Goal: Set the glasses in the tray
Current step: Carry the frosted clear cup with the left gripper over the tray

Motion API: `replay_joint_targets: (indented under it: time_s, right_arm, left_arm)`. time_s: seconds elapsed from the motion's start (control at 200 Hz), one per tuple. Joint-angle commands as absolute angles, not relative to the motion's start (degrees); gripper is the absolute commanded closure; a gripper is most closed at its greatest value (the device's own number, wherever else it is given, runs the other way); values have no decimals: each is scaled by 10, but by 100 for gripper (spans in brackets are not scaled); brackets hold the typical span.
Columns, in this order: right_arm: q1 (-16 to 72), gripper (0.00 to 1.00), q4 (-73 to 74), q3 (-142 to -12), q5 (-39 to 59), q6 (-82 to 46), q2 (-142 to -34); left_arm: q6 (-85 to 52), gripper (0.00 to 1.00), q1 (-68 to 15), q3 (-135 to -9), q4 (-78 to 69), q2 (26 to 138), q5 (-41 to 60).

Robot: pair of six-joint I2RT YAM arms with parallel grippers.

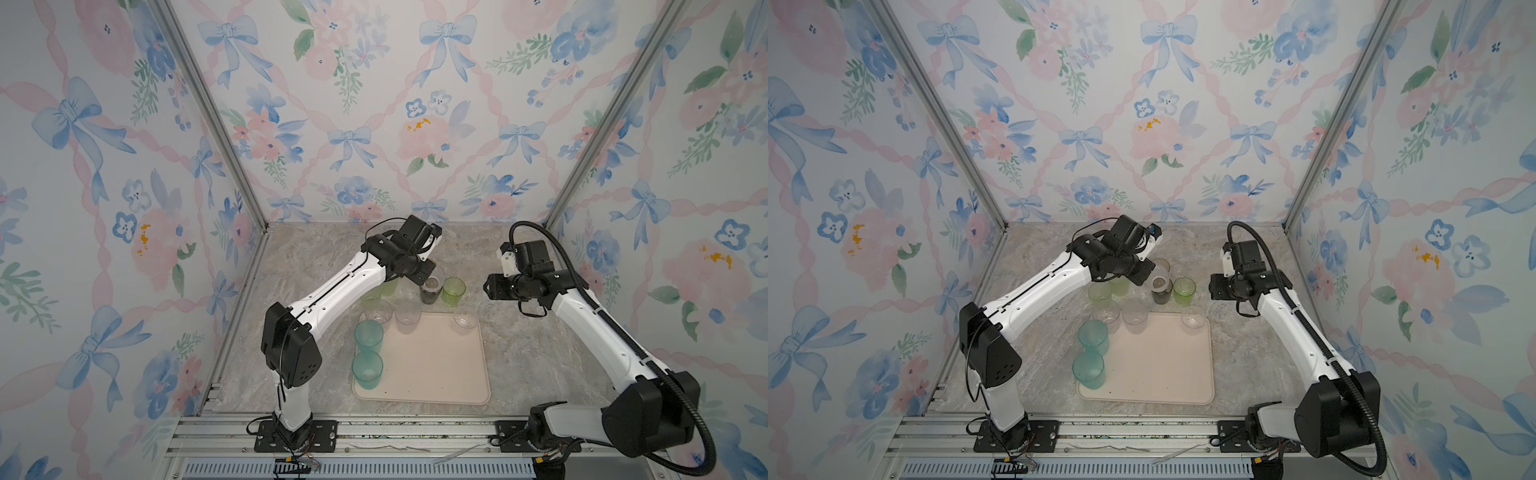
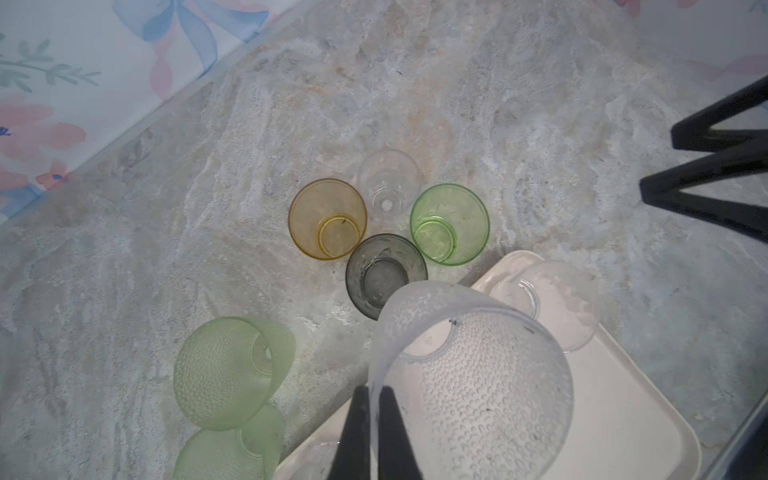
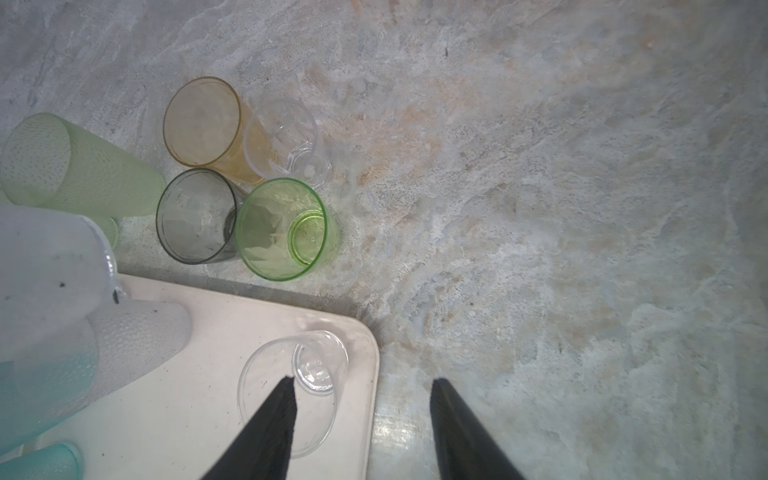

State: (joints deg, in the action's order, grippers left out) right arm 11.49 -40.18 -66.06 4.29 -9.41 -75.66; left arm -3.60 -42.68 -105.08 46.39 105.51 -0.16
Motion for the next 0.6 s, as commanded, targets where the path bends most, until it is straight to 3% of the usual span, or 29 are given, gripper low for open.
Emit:
replay_joint_targets:
  time_s: [0.0, 0.595]
  right_arm:
    - [103, 45, -396, -652, 41, -97, -737]
    - [100, 45, -397, -644, 44, -106, -724]
  left_arm:
    - [-21, 100, -435, -1033, 469, 1036, 33]
    - [-24, 100, -452, -986, 469, 1095, 75]
